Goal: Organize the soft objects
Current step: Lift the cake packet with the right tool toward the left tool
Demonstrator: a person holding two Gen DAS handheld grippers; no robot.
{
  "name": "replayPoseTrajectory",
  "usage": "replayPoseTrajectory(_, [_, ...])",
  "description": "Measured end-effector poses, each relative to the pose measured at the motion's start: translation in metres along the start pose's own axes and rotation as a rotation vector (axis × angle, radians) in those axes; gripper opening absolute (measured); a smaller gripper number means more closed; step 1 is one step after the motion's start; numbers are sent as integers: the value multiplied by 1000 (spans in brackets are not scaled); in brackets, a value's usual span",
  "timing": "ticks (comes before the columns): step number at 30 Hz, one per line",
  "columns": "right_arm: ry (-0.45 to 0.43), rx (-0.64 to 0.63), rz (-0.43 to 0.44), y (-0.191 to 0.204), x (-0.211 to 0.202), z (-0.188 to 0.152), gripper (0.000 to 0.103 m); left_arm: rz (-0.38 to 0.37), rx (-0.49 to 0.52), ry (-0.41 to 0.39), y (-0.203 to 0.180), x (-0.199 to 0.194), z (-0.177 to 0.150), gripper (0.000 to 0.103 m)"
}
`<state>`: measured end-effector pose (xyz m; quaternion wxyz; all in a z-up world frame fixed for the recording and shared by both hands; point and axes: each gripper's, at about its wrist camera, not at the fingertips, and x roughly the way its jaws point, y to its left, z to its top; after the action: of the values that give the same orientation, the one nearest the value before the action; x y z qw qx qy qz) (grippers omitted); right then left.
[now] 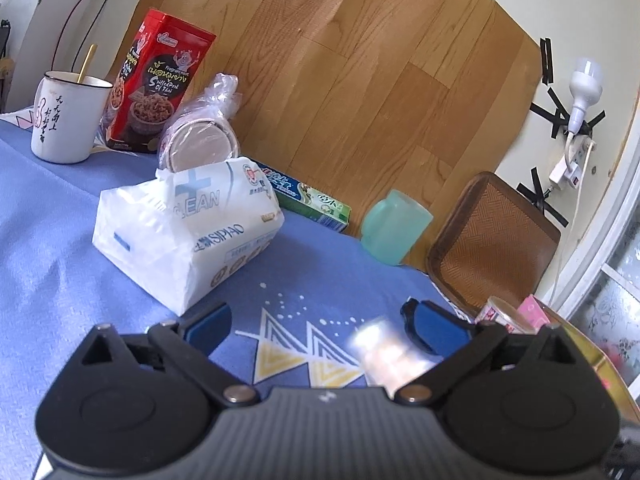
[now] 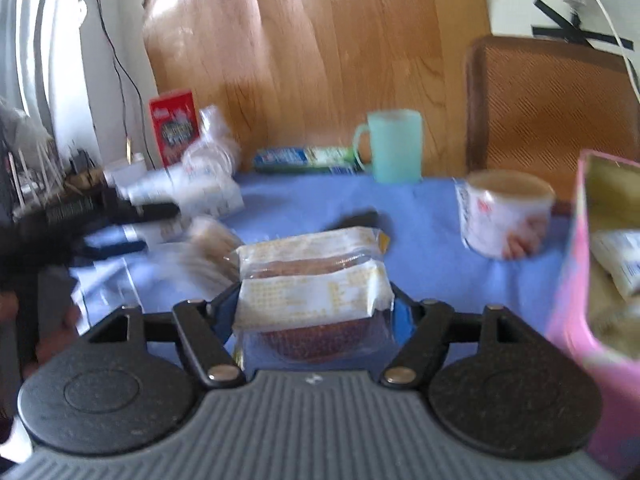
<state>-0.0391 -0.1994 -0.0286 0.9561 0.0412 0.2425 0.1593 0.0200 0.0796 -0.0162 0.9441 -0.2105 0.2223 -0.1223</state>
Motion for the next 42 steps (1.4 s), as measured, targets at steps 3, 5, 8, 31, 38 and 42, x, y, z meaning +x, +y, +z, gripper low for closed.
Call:
replayPoseTrajectory(3, [21,39,10,-6,2,-9,80,8,0,2,0,0,0,102])
replayPoseTrajectory(5, [-13,36,12,-3,-3,-9,82,12,0,4,0,0,0,102])
replayPoseTrajectory(8, [-13,15,13,3,-2,-11,87,16,3,6,0,1,0,102])
replayPoseTrajectory(31, [18,33,34,-1,4,-11,93,11,25,-4,-4,0,0,102])
replayPoseTrajectory(38, [19,35,36,-2,4,-11,93,12,25,-6,-4,0,0,102])
replayPoseTrajectory(42, [21,35,37,-2,4,-10,94,11,25,-6,-4,0,-1,102])
